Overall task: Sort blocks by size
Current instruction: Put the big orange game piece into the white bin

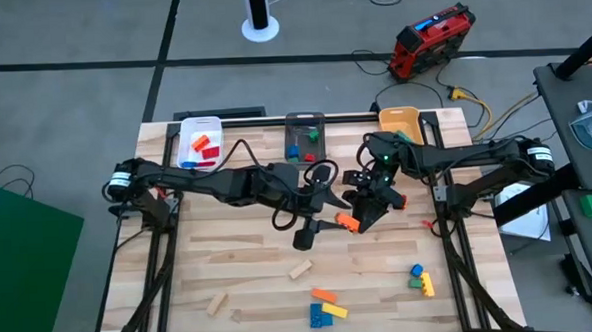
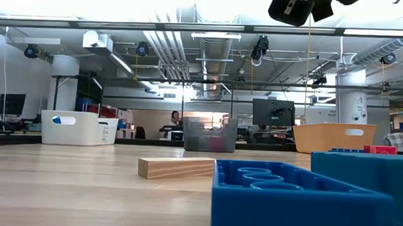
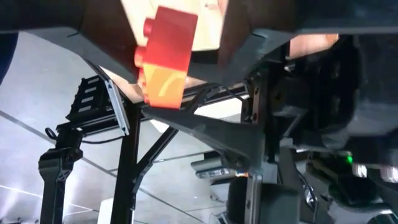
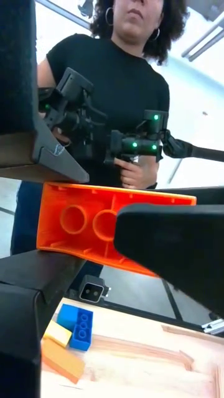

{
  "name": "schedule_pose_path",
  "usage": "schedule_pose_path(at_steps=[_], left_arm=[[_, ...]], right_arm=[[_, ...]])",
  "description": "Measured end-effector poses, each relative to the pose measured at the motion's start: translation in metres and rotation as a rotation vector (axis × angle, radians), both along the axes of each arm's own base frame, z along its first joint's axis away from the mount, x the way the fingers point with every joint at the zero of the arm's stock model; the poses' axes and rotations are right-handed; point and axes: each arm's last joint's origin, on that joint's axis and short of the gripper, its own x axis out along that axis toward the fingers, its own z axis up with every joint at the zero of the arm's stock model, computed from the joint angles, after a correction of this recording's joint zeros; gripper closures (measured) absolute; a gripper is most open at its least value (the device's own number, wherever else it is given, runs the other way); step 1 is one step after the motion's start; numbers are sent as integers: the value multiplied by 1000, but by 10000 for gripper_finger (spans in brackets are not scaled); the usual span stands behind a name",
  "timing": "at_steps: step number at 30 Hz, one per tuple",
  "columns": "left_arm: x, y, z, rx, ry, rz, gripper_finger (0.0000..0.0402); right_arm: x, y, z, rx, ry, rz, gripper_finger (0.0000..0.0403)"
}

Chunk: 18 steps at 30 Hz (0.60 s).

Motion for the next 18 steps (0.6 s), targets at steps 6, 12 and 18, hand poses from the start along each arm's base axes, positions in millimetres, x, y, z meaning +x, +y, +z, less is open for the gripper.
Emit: schedule_pose_path(at_steps=[6, 12, 18], left_arm=[[0, -1, 0, 3, 1, -18, 308], [0, -1, -1, 9, 8, -19, 332], [-4, 3, 6, 36, 98, 53, 332]], right_arm=[[0, 0, 0, 2, -4, 8, 272], [0, 0, 0, 3, 1, 0, 272], [1, -5, 0, -12, 2, -81, 168]])
